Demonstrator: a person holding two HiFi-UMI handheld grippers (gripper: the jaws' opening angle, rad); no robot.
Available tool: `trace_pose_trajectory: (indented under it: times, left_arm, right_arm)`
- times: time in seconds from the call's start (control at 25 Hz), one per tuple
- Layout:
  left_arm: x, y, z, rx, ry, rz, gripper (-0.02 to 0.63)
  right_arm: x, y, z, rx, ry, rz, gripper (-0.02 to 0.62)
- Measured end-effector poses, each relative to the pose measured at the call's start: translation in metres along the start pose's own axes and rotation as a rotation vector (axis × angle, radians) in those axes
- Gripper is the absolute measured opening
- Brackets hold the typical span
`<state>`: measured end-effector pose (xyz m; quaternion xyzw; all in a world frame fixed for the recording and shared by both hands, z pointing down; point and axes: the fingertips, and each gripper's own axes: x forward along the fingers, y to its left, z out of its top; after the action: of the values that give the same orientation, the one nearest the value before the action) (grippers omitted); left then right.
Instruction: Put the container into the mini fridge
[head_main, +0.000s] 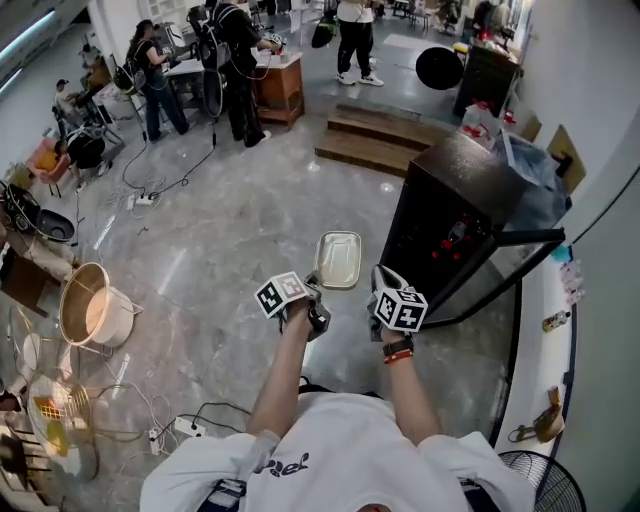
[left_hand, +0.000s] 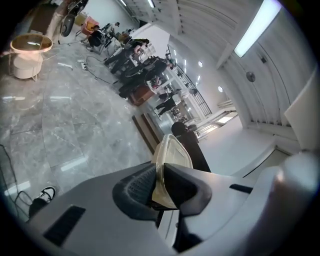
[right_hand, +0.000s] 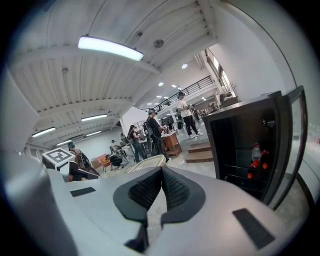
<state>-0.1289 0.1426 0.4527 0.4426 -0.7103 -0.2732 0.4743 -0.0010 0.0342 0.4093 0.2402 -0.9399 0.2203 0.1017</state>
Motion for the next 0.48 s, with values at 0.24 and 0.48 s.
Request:
trace_pose_trajectory:
  times: [0.24, 0.48]
  left_arm:
    - [0.035, -0.023, -0.015, 0.035, 0.097, -0.046, 0.06]
    - [0.082, -0.039, -0.004, 0.094, 0.179, -0.087, 0.06]
  right_arm:
    - [-0.015, -0.042, -0.002, 0.062, -0.022, -0.116, 0.015]
    - [0.005, -0.077, 0.015, 0.133, -0.08, -0.21, 0.015]
